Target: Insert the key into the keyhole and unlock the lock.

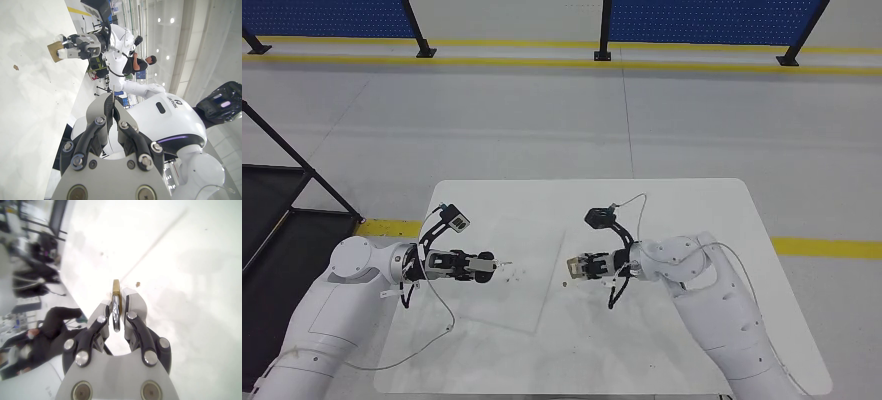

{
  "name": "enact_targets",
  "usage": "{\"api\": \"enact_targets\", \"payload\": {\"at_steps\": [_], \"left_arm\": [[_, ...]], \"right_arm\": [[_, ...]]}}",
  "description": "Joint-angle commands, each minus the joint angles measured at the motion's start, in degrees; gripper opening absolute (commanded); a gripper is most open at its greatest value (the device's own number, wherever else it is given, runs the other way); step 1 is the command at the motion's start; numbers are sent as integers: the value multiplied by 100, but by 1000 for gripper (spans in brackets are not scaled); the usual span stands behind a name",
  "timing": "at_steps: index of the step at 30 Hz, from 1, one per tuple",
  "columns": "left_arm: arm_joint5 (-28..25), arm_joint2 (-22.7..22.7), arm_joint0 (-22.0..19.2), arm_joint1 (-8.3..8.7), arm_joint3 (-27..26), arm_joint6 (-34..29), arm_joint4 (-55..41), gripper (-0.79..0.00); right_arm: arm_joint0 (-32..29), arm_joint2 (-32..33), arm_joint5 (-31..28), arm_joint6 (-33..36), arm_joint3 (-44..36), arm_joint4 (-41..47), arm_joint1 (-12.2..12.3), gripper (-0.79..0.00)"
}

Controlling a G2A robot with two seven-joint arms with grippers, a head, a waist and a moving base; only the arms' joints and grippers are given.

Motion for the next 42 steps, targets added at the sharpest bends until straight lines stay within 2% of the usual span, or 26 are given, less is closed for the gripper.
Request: {"api": "enact_targets", "payload": {"at_steps": [1, 7, 12, 25, 28, 34, 42], "left_arm": [[0, 0, 0, 0, 0, 0, 0, -785], [0, 0, 0, 0, 0, 0, 0, -785], [0, 0, 0, 0, 0, 0, 0, -785], [0, 0, 0, 0, 0, 0, 0, -785], [0, 0, 0, 0, 0, 0, 0, -785], [0, 0, 0, 0, 0, 0, 0, -785], [0, 0, 0, 0, 0, 0, 0, -785]], "right_arm": [[-123, 139, -367, -142, 123, 597, 15, -785], [-187, 277, -1137, -175, 626, 2048, 22, -785], [-39, 170, -1380, 156, 1082, 3026, 0, -785], [-39, 170, -1380, 156, 1082, 3026, 0, -785], [-190, 121, -1145, -68, 1031, 3205, 0, -785], [-404, 83, -586, -18, 870, 3750, 33, -785], [-689, 112, -186, -183, 438, 4133, 94, -785]]}}
